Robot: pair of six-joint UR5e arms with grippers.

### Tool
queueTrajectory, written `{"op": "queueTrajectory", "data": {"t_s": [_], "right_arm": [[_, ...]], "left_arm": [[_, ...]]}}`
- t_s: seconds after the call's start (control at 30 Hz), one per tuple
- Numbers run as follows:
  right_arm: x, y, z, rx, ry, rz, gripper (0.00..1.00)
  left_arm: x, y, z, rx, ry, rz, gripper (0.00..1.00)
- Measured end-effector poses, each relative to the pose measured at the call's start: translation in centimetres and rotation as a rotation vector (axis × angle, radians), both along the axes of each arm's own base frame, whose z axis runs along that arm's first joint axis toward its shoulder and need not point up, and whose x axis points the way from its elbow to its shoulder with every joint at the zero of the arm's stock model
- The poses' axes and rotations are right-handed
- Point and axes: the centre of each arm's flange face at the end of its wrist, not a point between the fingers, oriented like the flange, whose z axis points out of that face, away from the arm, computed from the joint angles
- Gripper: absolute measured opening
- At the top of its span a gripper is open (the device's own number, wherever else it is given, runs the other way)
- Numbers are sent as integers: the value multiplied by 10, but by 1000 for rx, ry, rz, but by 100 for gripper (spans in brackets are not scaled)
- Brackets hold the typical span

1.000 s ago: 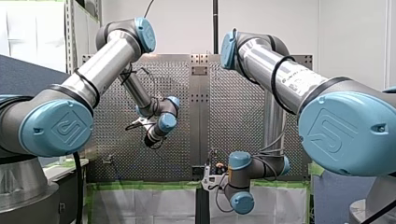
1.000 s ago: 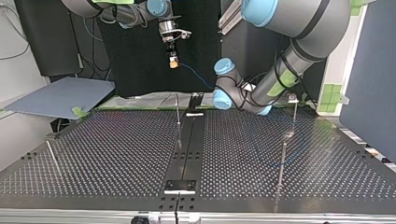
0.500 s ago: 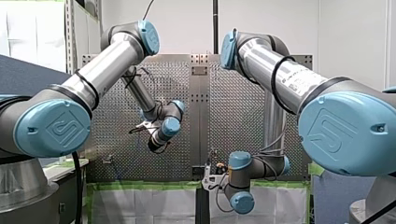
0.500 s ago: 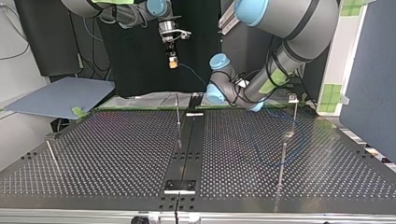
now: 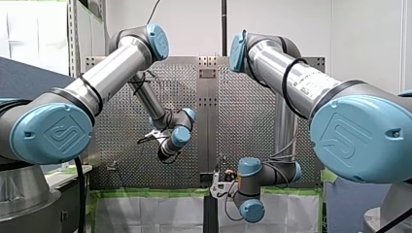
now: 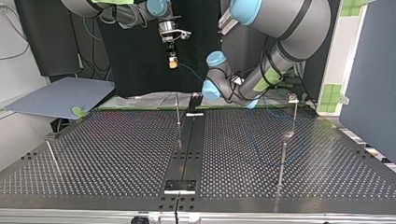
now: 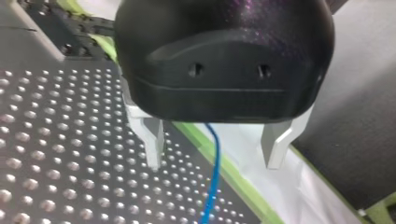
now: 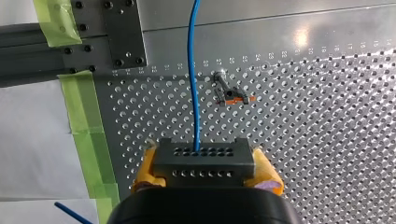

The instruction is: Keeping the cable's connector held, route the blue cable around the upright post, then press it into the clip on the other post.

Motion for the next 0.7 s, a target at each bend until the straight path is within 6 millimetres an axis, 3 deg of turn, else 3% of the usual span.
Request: {"op": "queueTrajectory", "data": {"t_s": [0.17, 0.47, 0.7], "right_arm": [[0, 0, 0, 1, 1, -1, 0], [-1, 0, 0, 1, 1, -4, 0], [-1, 0, 0, 0, -1, -6, 0]], "left_arm": [[-1, -4, -4, -12, -13, -2, 98], [-10, -11, -34, 5, 9, -11, 98], [-12, -16, -38, 9, -15, -8, 98]]}}
